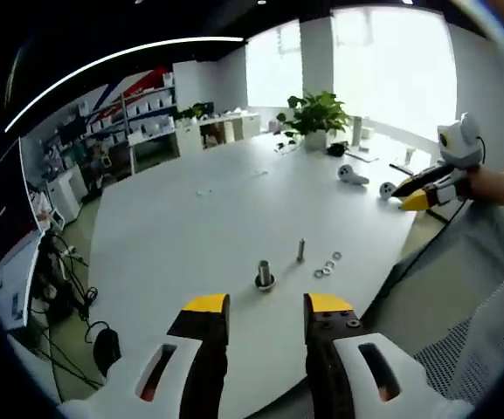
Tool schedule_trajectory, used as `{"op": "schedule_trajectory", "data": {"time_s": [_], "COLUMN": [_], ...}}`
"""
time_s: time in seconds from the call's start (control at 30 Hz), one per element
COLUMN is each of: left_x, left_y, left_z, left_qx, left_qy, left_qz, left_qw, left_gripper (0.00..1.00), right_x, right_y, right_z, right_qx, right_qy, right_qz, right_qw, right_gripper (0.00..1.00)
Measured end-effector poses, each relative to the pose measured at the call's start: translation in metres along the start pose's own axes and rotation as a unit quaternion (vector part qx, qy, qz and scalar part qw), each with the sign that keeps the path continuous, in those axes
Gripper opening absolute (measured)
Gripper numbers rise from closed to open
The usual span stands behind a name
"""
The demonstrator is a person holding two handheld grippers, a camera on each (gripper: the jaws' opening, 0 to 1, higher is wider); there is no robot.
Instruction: Place the washer onto the threaded stud by aligning its center hole with the stud, sliding it down to the base, and recovering from edge contact or off-axis alignment until the washer reaches the visible bottom stop.
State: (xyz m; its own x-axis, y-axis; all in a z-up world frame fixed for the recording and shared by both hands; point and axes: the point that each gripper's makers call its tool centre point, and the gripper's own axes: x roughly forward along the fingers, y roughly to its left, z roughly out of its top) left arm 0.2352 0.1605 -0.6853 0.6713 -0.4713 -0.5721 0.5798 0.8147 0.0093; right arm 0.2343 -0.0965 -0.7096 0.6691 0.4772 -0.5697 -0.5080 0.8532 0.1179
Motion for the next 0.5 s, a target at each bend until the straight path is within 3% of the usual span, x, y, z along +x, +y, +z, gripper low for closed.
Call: {"op": "schedule_trajectory", "data": {"time_s": [0.4, 0.43, 0.5], "left_x": [-0.016, -0.014, -0.01], "left_y": [0.004, 0.005, 0.004], "left_z": [0.006, 0.004, -0.005], "left_qx": [-0.013, -0.007, 0.008], "left_qy": [-0.044, -0.045, -0.017], "left_qz": [0.026, 0.029, 0.027], "left_qw": [0.9986, 0.9985, 0.9995], "left_gripper": [0.33, 0.33, 0.33], "right_x": [0.001, 0.002, 0.002], "right_y": [0.001, 0.001, 0.002], "right_z": [-0.005, -0.005, -0.006], "right_qx": [-0.003, -0.003, -0.003], "right_qy": [0.012, 0.014, 0.016], "right_qz": [0.002, 0.003, 0.002], "right_qw": [0.9999, 0.9999, 0.9999], "right_gripper": [0.31, 0.31, 0.31]}}
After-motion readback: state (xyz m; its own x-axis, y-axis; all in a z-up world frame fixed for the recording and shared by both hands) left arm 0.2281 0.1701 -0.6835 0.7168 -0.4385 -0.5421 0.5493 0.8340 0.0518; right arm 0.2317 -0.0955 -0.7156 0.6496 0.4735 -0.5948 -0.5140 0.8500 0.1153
